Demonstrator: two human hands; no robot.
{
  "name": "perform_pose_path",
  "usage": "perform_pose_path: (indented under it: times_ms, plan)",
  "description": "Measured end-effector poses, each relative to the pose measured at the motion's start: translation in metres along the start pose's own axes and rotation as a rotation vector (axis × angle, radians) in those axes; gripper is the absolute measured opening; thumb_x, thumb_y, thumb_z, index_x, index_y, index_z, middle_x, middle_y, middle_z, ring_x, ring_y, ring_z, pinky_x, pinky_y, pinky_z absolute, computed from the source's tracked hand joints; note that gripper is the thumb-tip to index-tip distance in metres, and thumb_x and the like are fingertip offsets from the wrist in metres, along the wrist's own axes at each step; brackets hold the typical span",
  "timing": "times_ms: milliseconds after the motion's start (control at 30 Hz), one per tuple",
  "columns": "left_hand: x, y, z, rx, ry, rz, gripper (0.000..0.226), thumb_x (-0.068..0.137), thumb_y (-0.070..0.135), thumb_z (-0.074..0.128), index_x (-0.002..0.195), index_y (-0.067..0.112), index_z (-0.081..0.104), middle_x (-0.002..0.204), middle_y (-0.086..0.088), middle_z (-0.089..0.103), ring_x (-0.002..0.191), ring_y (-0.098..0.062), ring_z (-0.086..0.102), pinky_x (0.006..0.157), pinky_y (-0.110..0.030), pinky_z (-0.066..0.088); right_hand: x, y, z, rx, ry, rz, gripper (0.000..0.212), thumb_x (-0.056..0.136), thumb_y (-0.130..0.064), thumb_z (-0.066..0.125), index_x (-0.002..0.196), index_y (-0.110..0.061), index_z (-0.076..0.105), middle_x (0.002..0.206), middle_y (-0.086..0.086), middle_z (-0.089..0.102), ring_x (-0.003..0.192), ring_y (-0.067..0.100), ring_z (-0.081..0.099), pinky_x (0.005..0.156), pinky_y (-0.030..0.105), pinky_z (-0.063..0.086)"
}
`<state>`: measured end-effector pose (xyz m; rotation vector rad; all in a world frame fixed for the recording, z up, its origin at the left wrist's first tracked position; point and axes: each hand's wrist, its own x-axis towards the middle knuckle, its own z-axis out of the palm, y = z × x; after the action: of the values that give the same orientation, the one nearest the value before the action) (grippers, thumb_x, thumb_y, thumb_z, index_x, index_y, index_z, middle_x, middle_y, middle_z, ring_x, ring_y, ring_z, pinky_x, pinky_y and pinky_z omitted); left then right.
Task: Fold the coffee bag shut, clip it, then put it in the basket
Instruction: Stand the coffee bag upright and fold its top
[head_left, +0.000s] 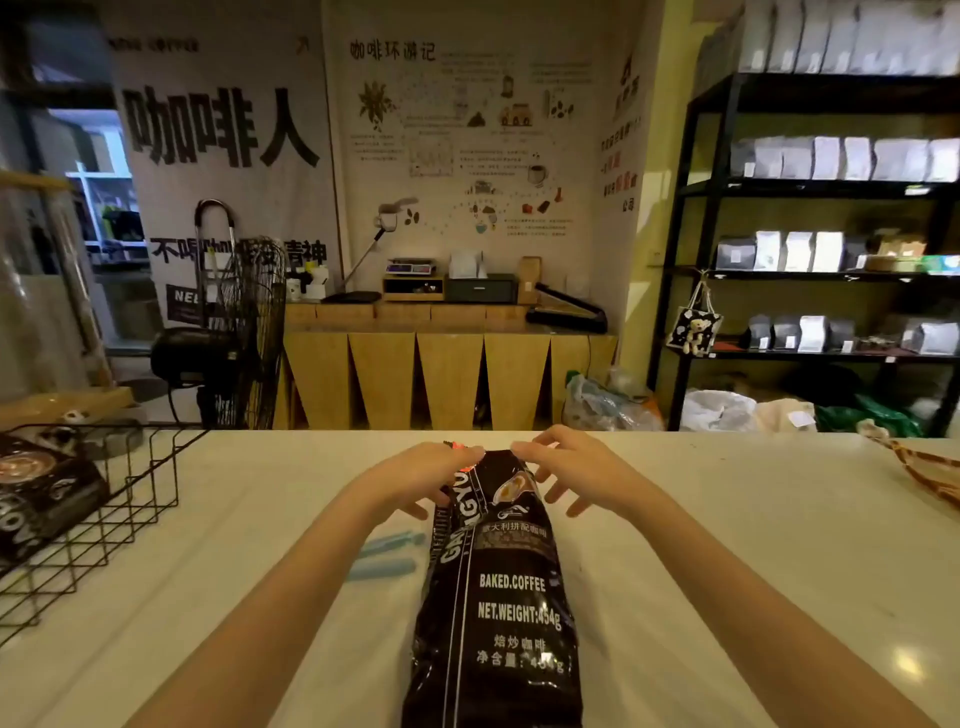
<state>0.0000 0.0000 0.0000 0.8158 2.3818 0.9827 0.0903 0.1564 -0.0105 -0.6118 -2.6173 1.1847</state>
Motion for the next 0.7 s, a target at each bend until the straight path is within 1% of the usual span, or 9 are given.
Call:
perform_pose_path:
  times_ms: [100, 167, 267, 300, 367, 433, 500, 600, 700]
  plan:
    - [0.001, -0.011, 0.008, -0.006, 0.035, -0.024, 0.055, 0.087, 0.049, 0.039, 0.128, 0.012, 0.041, 0.138, -0.011, 0.044, 0.116, -0.025, 0.047, 0.089, -0.038, 0.043, 0.000, 0.009, 0.008, 0.078, -0.011, 0.103, 0.051, 0.083, -0.051, 0.050, 0.116, -0.013, 0.047, 0.103, 0.008, 0.059, 0.073, 0.015, 0.061, 0.060, 0.033, 0.056]
    - [0.002, -0.020, 0.015, -0.032, 0.054, -0.013, 0.048, 0.087, 0.045, 0.043, 0.121, 0.011, 0.048, 0.132, -0.011, 0.050, 0.105, -0.021, 0.049, 0.083, -0.035, 0.042, 0.000, 0.018, 0.016, 0.166, -0.027, 0.162, 0.050, 0.083, -0.049, 0.050, 0.115, -0.011, 0.047, 0.099, 0.008, 0.058, 0.071, 0.016, 0.060, 0.056, 0.032, 0.054]
    - [0.003, -0.030, 0.023, -0.039, 0.113, 0.024, 0.028, 0.084, 0.037, 0.054, 0.099, 0.013, 0.055, 0.109, -0.011, 0.062, 0.090, -0.018, 0.055, 0.077, -0.035, 0.046, -0.002, 0.021, 0.027, 0.275, -0.082, 0.204, 0.045, 0.085, -0.047, 0.048, 0.111, -0.010, 0.051, 0.086, 0.001, 0.057, 0.074, 0.016, 0.058, 0.054, 0.028, 0.049]
    - [0.005, -0.033, 0.025, -0.038, 0.124, 0.032, 0.024, 0.083, 0.035, 0.056, 0.093, 0.014, 0.055, 0.102, -0.010, 0.064, 0.085, -0.017, 0.057, 0.072, -0.032, 0.047, -0.003, 0.022, 0.029, 0.304, -0.106, 0.211, 0.045, 0.085, -0.047, 0.046, 0.111, -0.011, 0.053, 0.085, 0.000, 0.058, 0.077, 0.016, 0.059, 0.055, 0.028, 0.048]
    - [0.008, -0.036, 0.027, -0.039, 0.138, 0.040, 0.021, 0.082, 0.033, 0.058, 0.089, 0.014, 0.054, 0.092, -0.004, 0.063, 0.075, -0.010, 0.056, 0.060, -0.023, 0.043, -0.003, 0.023, 0.033, 0.347, -0.120, 0.223, 0.046, 0.085, -0.047, 0.045, 0.113, -0.012, 0.055, 0.088, 0.001, 0.061, 0.080, 0.017, 0.060, 0.058, 0.028, 0.047]
    - [0.011, -0.038, 0.030, -0.043, 0.176, 0.044, 0.020, 0.081, 0.030, 0.060, 0.089, 0.014, 0.053, 0.087, -0.002, 0.059, 0.071, -0.008, 0.053, 0.058, -0.019, 0.041, -0.002, 0.024, 0.035, 0.386, -0.111, 0.230, 0.046, 0.085, -0.048, 0.046, 0.114, -0.013, 0.055, 0.094, 0.003, 0.063, 0.086, 0.019, 0.062, 0.063, 0.030, 0.050]
    - [0.013, -0.040, 0.032, -0.030, 0.236, 0.052, 0.024, 0.081, 0.028, 0.061, 0.094, 0.009, 0.055, 0.090, -0.004, 0.059, 0.073, -0.011, 0.053, 0.057, -0.019, 0.041, -0.001, 0.026, 0.036, 0.430, -0.113, 0.234, 0.047, 0.084, -0.049, 0.048, 0.114, -0.013, 0.055, 0.101, 0.007, 0.063, 0.091, 0.022, 0.062, 0.071, 0.033, 0.053]
    - [0.017, -0.043, 0.036, -0.024, 0.342, 0.077, 0.028, 0.080, 0.023, 0.063, 0.099, 0.004, 0.055, 0.100, -0.010, 0.059, 0.081, -0.017, 0.054, 0.057, -0.022, 0.041, -0.004, 0.024, 0.034, 0.493, -0.094, 0.199, 0.042, 0.084, -0.046, 0.051, 0.109, -0.012, 0.055, 0.099, 0.006, 0.064, 0.089, 0.021, 0.063, 0.069, 0.034, 0.053]
    - [0.019, -0.042, 0.034, -0.096, 0.476, 0.141, 0.021, 0.079, 0.020, 0.063, 0.096, 0.010, 0.054, 0.108, -0.013, 0.055, 0.088, -0.022, 0.057, 0.069, -0.029, 0.047, -0.007, 0.017, 0.028, 0.541, -0.049, 0.105, 0.038, 0.083, -0.044, 0.055, 0.103, -0.011, 0.057, 0.095, 0.006, 0.066, 0.087, 0.021, 0.064, 0.071, 0.035, 0.055]
